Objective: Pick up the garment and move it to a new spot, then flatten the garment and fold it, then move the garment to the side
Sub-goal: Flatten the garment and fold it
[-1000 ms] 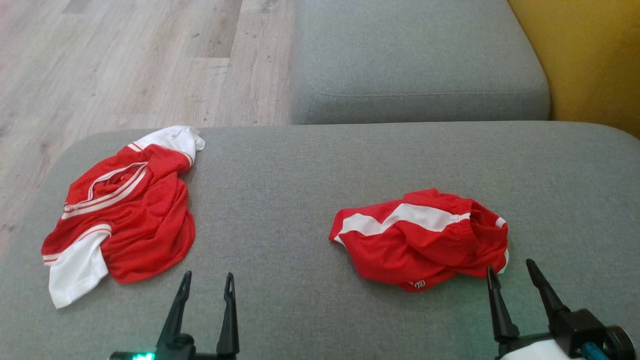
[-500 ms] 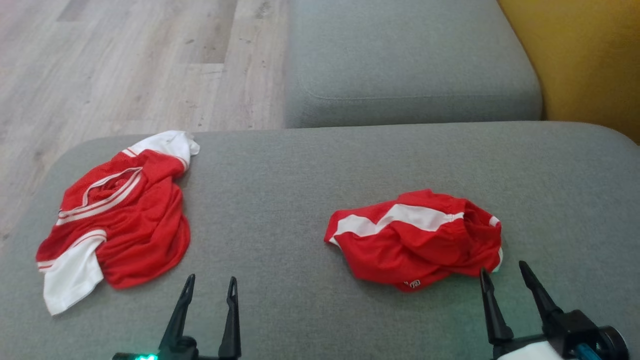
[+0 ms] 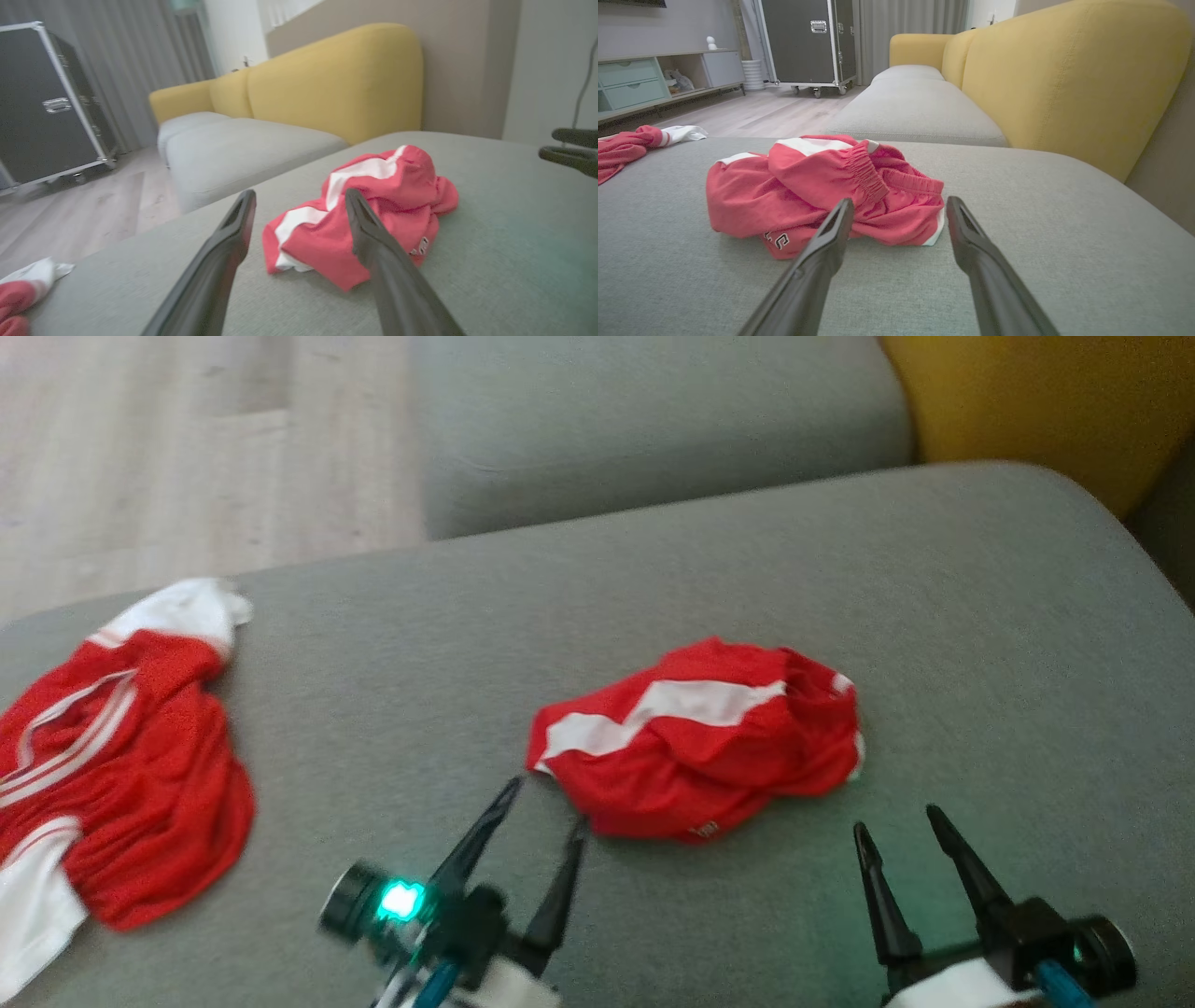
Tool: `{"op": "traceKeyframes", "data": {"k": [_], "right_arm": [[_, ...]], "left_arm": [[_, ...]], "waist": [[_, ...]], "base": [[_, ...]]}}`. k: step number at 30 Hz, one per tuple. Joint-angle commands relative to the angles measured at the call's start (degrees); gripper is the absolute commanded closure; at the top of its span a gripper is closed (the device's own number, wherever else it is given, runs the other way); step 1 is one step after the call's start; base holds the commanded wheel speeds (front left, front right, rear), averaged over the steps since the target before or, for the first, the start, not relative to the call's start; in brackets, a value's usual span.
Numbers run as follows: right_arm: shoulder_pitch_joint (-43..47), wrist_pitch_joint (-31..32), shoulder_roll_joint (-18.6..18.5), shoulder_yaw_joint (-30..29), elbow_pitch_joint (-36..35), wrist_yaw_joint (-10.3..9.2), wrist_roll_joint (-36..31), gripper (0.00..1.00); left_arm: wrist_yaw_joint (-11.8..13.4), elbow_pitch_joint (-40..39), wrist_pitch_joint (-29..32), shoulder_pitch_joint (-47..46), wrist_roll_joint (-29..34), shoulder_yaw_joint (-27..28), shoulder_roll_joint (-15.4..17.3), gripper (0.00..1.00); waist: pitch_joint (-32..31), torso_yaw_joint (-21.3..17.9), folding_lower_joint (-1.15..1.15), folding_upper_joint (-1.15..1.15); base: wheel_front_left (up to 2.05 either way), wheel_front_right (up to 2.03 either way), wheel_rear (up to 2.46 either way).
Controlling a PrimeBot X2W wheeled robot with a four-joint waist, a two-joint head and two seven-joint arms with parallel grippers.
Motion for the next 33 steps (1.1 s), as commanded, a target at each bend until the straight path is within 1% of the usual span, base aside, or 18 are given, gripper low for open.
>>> {"op": "traceKeyframes", "data": {"k": [1,6,10,16,17,18,20,22,25,29,31,32,33], "right_arm": [[-3.4,-0.2,-0.4,1.6,-2.1,0.37,-0.5,0.00],[-5.8,-0.2,-0.4,2.6,-2.9,0.37,-0.4,0.00],[-7.3,-0.2,-0.4,2.9,-3.1,0.37,0.0,0.00],[-8.5,-0.2,-0.4,4.0,-3.2,0.37,0.7,0.00],[-8.7,-0.2,-0.4,4.2,-3.2,0.37,0.8,0.00],[-8.8,-0.2,-0.4,4.4,-3.2,0.37,0.8,0.00],[-9.0,-0.2,-0.4,4.9,-3.1,0.37,0.9,0.00],[-9.1,-0.2,-0.4,4.9,-3.2,0.37,1.1,0.00],[-8.6,-0.2,-0.4,4.3,-3.1,0.37,1.1,0.00],[-7.4,-0.2,-0.4,3.1,-2.7,0.37,0.6,0.00],[-6.7,-0.2,-0.4,2.4,-2.6,0.37,0.3,0.00],[-6.7,-0.2,-0.4,2.4,-2.6,0.37,0.3,0.00],[-6.4,-0.2,-0.4,2.3,-2.6,0.37,0.1,0.00]], "left_arm": [[-0.6,-0.7,-0.5,-4.6,0.8,0.8,-0.7,0.00],[-3.8,7.2,-0.1,-15.9,3.7,-4.1,-1.1,0.00],[-4.9,13.7,3.4,-24.1,4.3,-7.5,-1.3,0.00],[-5.8,21.2,9.9,-30.8,-1.2,-13.2,-1.4,0.00],[-6.0,22.1,10.4,-31.4,-2.5,-13.9,-1.4,0.59],[-5.9,22.8,10.0,-32.0,-3.6,-14.3,-1.4,1.00],[-5.8,25.2,10.2,-33.1,-5.5,-14.8,-1.4,1.00],[-4.8,26.3,8.1,-34.8,-7.0,-14.4,-1.4,1.00],[-5.1,26.1,4.3,-38.1,-9.0,-15.1,-1.4,1.00],[-6.0,22.2,0.9,-44.4,-12.7,-15.3,-1.4,1.00],[-5.7,18.9,0.1,-47.6,-15.5,-13.9,-1.4,1.00],[-5.7,18.9,0.1,-47.6,-15.5,-13.9,-1.4,1.00],[-5.3,17.0,-0.2,-48.9,-17.0,-12.8,-1.4,1.00]], "waist": [[2.9,-4.1,-0.01,0.00],[8.0,-10.1,-0.01,0.00],[10.6,-13.7,-0.01,0.00],[12.1,-18.4,-0.01,0.00],[12.1,-19.0,-0.01,0.00],[12.0,-19.6,-0.01,0.00],[11.8,-20.8,-0.01,0.00],[11.3,-21.6,-0.01,0.00],[9.9,-21.8,-0.01,0.00],[7.0,-20.4,-0.01,0.00],[5.6,-18.8,-0.01,0.00],[5.6,-18.8,-0.01,0.00],[5.0,-18.0,-0.01,0.00]], "base": [[0.00,0.00,0.00],[0.00,0.00,0.00],[0.00,0.00,0.00],[0.00,0.00,0.00],[0.00,0.00,0.00],[0.00,0.00,0.00],[0.00,0.00,0.00],[0.00,0.00,0.00],[0.00,0.00,0.00],[0.00,0.00,0.00],[0.00,0.00,0.00],[0.00,0.00,0.00],[0.00,0.00,0.00]]}}
